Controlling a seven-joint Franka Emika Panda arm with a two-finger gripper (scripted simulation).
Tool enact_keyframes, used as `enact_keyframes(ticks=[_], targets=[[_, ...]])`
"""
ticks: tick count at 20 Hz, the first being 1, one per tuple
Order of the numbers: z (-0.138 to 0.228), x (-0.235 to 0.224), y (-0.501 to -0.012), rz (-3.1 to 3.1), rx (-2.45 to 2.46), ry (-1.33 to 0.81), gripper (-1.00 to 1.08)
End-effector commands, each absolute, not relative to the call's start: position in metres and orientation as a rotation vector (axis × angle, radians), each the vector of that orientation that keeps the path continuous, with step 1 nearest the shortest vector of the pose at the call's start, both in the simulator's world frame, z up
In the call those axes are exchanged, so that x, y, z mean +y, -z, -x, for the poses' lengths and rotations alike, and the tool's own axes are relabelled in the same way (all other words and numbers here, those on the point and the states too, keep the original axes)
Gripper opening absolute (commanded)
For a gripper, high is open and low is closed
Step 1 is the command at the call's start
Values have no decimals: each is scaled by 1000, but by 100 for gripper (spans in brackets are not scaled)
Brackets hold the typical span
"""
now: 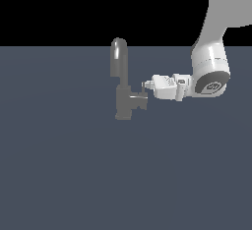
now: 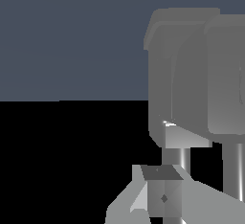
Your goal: Turn on the faucet by rotating a designated handle.
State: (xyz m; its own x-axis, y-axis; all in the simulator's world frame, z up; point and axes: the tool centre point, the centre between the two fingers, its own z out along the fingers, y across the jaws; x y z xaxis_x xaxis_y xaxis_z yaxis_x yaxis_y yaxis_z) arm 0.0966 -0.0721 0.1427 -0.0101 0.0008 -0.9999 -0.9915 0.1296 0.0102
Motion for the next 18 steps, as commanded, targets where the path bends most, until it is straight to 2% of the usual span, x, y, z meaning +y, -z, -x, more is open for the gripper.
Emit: enact_keyframes(ticks=[1,18], targets=[[-97,-72,-143,1107,1275,-1120,-100],[-62,-67,-152,1107,1275,-1120,-100]])
